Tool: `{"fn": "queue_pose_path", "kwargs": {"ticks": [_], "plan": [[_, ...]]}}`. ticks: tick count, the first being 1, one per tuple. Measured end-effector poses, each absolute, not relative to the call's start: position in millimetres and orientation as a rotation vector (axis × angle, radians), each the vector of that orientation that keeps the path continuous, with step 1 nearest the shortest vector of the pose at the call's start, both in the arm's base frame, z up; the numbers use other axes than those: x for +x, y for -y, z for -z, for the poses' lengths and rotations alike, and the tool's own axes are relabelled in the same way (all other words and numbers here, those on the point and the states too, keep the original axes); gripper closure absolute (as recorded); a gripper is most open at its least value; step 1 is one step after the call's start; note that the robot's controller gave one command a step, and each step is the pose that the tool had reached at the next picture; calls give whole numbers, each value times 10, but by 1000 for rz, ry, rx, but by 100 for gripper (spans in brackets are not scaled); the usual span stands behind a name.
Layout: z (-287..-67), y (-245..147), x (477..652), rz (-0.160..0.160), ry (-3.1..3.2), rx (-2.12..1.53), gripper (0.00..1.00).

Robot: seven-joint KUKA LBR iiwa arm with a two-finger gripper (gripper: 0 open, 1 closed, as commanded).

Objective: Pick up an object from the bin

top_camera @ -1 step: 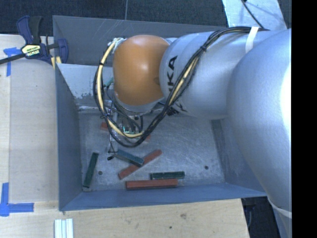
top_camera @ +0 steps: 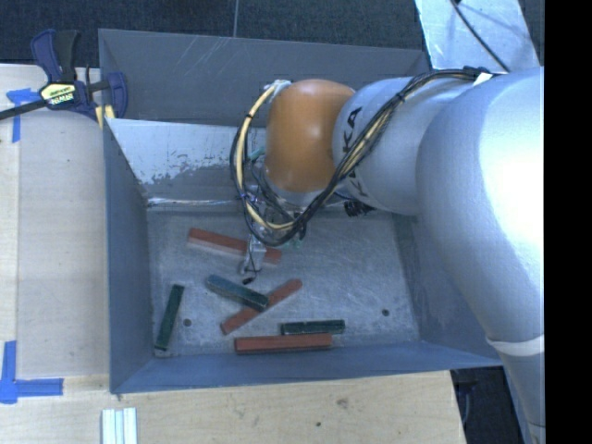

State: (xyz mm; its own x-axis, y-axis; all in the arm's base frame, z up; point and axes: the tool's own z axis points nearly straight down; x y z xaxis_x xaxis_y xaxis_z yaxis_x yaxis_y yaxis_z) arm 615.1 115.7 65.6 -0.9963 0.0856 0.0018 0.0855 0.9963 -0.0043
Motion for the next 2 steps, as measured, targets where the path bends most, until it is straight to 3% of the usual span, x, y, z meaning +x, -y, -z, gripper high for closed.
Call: {"fn": "queue_pose_path", "kwargs": {"ticks": [1,2], "plan": [[-717,-1220,6159,3,3144,-127,100],[-2497,-1394,6112,3,3149,186,100]]}}
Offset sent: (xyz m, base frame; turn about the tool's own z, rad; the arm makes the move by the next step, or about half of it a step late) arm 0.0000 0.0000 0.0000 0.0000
